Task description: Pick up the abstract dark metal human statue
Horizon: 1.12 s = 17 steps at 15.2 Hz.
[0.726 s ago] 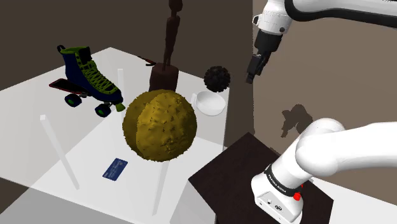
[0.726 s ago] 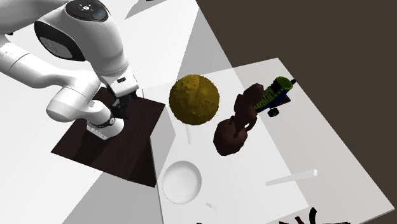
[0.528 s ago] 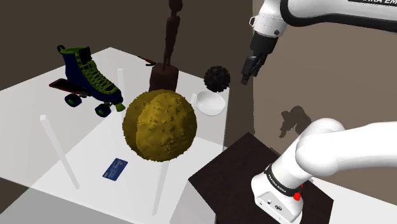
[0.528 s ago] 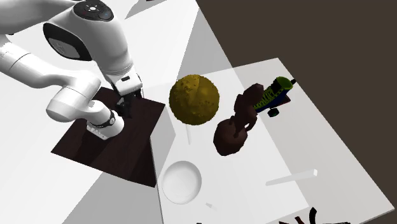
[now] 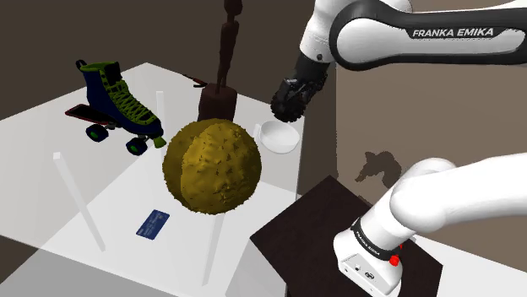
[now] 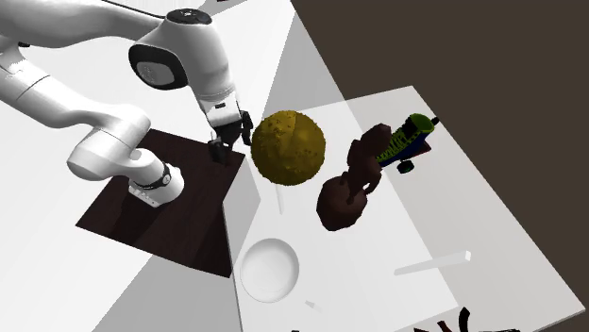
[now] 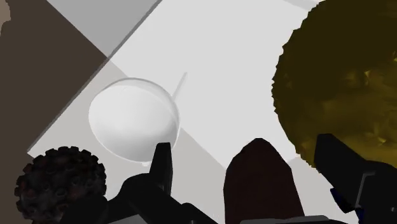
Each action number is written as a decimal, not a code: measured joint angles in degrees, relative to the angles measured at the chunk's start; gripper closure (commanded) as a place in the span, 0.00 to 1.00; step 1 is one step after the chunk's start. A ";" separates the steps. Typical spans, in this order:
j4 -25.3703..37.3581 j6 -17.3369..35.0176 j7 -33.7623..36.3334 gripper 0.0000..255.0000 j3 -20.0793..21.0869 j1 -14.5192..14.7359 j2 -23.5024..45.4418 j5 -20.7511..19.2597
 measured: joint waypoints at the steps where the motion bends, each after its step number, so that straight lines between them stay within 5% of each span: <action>1: 0.25 2.11 3.12 0.00 1.69 -0.75 1.12 -0.49; 5: 2.34 10.18 16.83 0.00 9.20 -5.17 7.09 -4.47; 9: 6.94 15.72 32.09 0.00 17.30 -11.95 14.53 -12.46; 14: 16.95 15.69 54.82 0.00 28.38 -21.34 26.99 -29.29; 17: 23.05 11.54 67.63 0.00 32.26 -23.44 34.36 -40.41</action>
